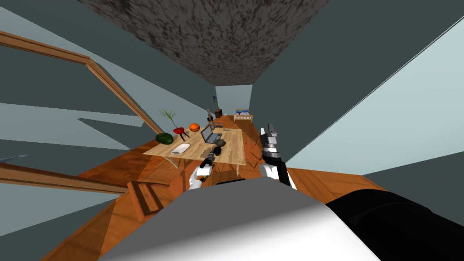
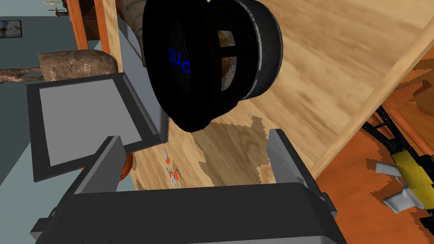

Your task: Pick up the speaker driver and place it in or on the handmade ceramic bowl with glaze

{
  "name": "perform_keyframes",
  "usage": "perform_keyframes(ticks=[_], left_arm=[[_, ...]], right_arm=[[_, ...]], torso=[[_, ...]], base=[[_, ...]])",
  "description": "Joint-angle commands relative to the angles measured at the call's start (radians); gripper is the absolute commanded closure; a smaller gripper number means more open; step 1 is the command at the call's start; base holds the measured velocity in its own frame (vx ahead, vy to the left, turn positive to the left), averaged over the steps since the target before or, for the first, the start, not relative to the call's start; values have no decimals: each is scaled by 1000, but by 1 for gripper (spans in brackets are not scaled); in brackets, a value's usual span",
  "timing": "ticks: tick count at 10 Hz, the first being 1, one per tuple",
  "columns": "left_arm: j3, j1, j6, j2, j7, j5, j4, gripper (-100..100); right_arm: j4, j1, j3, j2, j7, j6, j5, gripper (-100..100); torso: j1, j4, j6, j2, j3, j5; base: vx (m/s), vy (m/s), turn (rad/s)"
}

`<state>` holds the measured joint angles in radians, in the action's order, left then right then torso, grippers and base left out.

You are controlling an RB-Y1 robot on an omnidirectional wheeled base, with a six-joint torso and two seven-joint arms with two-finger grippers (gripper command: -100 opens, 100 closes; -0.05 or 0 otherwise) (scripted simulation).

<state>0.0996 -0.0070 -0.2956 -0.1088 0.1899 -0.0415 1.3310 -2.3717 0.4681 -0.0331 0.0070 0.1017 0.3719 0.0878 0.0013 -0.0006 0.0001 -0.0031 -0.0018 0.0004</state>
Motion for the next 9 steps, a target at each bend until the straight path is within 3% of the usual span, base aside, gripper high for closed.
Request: perform_keyframes(ticks=[1,3,4,5,6,9], left_arm=[[-5,-20,-31,22,9,-18,-24,-100],[-9,-39,-49,59,17,-33,-51,-100],[-8,-34,-46,49,15,-30,-41,-100],[-8,-35,-47,51,16,-30,-44,0],[-26,-49,-29,51,18,-29,-75,-100],[-57,-71,0,50,21,-27,-127,-100]], right_arm=[[0,0,0,0,0,0,0,0],[0,0,0,0,0,0,0,0],[0,0,0,0,0,0,0,0],[0,0,0,0,0,0,0,0],[0,0,0,0,0,0,0,0],[0,0,0,0,0,0,0,0]], torso=[[0,0,0,0,0,0],[-1,0,0,1,0,0],[-1,0,-1,1,1,0],[-1,0,-1,2,1,0],[-2,0,-1,3,1,-1],[-2,0,-1,2,1,-1]], base=[[38,34,-132],[24,29,-73],[7,11,-8],[0,0,0],[7,0,-98],[12,1,-115]])
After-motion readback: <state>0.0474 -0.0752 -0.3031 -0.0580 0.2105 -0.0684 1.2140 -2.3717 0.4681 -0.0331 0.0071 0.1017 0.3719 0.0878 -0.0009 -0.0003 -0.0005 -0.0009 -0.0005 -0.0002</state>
